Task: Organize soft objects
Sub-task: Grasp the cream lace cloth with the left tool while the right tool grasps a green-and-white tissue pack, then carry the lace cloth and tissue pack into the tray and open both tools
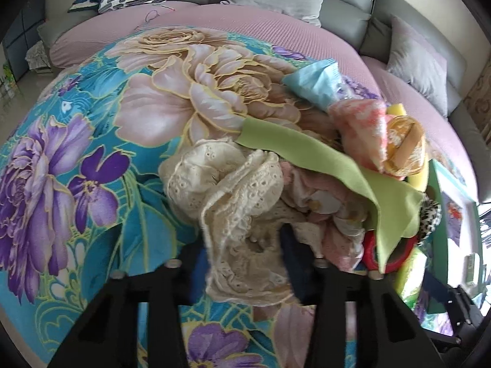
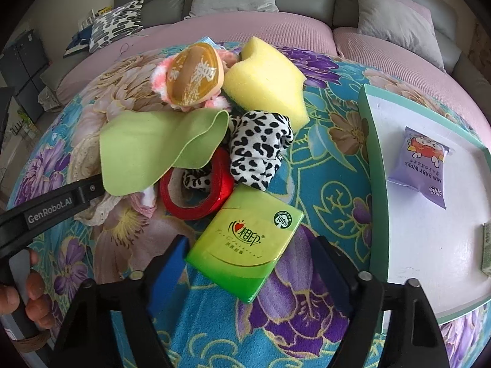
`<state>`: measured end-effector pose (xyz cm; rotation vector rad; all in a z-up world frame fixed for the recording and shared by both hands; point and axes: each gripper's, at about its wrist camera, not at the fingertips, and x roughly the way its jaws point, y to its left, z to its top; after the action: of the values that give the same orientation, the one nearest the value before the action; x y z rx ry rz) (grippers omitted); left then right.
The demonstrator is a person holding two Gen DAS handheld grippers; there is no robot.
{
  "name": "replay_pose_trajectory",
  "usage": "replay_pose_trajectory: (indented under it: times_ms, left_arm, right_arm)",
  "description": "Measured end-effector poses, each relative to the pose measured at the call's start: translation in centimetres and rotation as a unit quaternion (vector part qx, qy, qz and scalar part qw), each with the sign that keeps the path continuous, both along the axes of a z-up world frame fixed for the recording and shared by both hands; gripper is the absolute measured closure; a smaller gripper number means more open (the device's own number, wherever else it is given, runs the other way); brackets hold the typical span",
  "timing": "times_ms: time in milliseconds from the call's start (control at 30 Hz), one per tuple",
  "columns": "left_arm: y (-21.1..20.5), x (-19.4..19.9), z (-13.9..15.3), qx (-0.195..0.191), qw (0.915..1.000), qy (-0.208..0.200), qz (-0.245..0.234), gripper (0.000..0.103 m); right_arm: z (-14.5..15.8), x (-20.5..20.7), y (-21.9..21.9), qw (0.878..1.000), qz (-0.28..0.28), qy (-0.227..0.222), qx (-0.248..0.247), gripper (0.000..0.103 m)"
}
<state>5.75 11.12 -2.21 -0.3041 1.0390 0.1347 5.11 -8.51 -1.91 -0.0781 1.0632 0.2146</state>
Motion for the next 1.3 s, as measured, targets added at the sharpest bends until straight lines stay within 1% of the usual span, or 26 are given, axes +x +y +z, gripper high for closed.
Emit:
replay_pose_trajectory:
  times_ms: [33,100,167,267,500,800,1100,1300]
  left_arm:
    - [0.0,0.0,0.0,-0.005,1.0000,-0.002,-0.002,0.071]
    - [0.1,-0.1,0.1,-0.012,0.9999,-0.005,0.000,0.075]
    - [0.3,-0.1,0.2,-0.017,0.9998,-0.009,0.003,0.082]
    - [0.4,-0.2,0.2,-0.021,0.9997,-0.012,0.004,0.086]
    - [0.5,-0.8,1.1,-0.018,0.9996,-0.023,0.006,0.087]
    - [1.1,-1.5,3.4,-0.009,0.9982,-0.056,0.019,0.088]
    - [1.7,-2.7,6.0,0.002,0.9953,-0.092,0.029,0.089]
    - [1.7,-3.2,7.3,0.006,0.9935,-0.109,0.034,0.089]
  right_arm:
    - [0.0,0.0,-0.1,1.000,0.001,0.001,0.003,0.030]
    - [0.0,0.0,-0.2,1.000,0.002,0.001,0.009,0.037]
    - [0.0,0.0,-0.4,1.000,0.001,0.001,0.017,0.038]
    - [0.1,0.0,-0.7,1.000,-0.002,0.003,0.026,0.038]
    - [0.2,0.1,-0.9,0.999,-0.005,0.004,0.034,0.039]
    - [0.7,-0.2,-1.6,0.999,-0.010,0.002,0.047,0.041]
    - [1.7,-0.7,-2.2,0.998,-0.013,-0.013,0.054,0.042]
    - [3.0,-1.2,-2.7,0.998,-0.016,-0.035,0.055,0.044]
